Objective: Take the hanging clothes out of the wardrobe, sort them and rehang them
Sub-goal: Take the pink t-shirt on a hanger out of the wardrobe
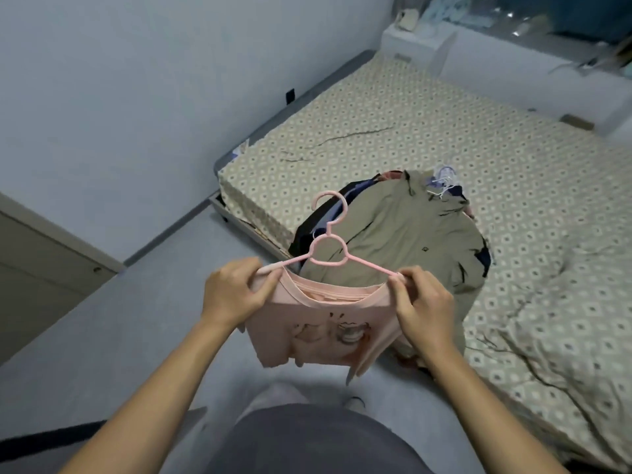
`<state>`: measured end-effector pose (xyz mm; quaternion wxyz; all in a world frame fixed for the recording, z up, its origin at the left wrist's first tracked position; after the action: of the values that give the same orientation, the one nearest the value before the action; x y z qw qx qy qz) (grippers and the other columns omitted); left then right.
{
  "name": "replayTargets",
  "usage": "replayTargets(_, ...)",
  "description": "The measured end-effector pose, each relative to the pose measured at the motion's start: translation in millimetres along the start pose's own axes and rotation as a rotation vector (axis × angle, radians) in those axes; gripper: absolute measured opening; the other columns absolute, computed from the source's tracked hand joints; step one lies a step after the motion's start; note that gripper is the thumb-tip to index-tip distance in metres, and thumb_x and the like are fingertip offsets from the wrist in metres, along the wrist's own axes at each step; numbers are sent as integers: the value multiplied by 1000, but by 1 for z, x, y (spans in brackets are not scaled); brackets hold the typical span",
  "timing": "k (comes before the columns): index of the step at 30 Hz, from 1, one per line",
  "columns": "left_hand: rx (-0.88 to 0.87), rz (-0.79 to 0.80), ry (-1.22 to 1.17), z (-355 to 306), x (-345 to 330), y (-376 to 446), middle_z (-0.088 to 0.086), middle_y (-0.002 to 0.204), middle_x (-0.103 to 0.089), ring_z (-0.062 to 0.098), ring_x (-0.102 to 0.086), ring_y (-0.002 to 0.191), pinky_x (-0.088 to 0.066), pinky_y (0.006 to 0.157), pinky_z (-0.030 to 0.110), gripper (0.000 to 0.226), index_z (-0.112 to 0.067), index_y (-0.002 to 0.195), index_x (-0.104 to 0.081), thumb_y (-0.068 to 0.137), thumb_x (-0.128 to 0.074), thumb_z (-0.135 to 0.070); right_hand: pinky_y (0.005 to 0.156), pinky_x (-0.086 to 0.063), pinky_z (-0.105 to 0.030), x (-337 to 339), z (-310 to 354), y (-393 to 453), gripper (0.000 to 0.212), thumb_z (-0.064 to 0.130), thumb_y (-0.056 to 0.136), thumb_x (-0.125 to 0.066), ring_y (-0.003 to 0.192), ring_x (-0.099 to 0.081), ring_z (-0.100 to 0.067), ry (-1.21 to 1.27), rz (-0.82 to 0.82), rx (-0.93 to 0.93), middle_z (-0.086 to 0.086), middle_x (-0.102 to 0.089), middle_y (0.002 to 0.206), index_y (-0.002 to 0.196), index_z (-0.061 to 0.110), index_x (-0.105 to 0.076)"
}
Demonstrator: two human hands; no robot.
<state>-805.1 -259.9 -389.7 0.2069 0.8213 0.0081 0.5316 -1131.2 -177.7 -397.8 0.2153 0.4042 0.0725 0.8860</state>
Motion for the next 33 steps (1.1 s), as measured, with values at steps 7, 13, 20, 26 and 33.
replayTargets(7, -264, 126, -192, -53, -89, 123, -12, 63, -46, 14, -50, 56, -38, 49, 31, 40, -23, 69, -52, 94, -61, -53, 65, -51, -40, 30, -63, 39, 10, 24, 95, -75, 73, -61, -12, -100, -159, -257, 11, -66, 78, 90, 25, -67)
replayTargets(13, -430, 194, -314, -101, -146, 236, -6, 59, -47, 15, -48, 53, -41, 45, 37, 49, -21, 67, -47, 95, -57, -60, 63, -46, -35, 61, -87, 103, 8, 26, 93, -77, 71, -65, -19, -239, -309, -401, 8, -69, 75, 90, 24, -69)
replayTargets(20, -498, 480, -229, -156, -239, 340, -7, 75, -62, 19, -61, 74, -41, 59, 35, 48, -23, 80, -54, 89, -52, -70, 66, -53, -43, 54, -178, 190, 23, 49, 90, -60, 76, -66, -28, -230, -206, -570, 2, -69, 74, 91, 26, -67)
replayTargets(26, -376, 663, -192, -184, -338, 388, 4, 91, -68, 30, -65, 91, -35, 64, 36, 29, -20, 96, -65, 97, -66, -49, 64, -41, -37, 18, -278, 256, 17, 35, 97, -66, 80, -63, -30, -170, 10, -696, 0, -65, 78, 90, 20, -65)
replayTargets(33, -183, 672, 13, -212, -466, 453, 8, 107, -64, 34, -57, 110, -46, 87, 46, 29, -19, 108, -67, 100, -58, -46, 64, -43, -37, -26, -408, 347, 13, 30, 100, -62, 86, -65, -31, -115, 113, -774, -1, -64, 84, 104, 18, -64)
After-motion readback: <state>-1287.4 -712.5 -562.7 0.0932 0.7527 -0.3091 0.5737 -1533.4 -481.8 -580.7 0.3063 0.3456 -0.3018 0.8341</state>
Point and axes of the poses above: each hand's wrist, its own y-axis towards the middle knuckle, its own x-axis out of the back of the hand, z = x × y, the point moved 5 cm from there along y, towards the middle knuckle
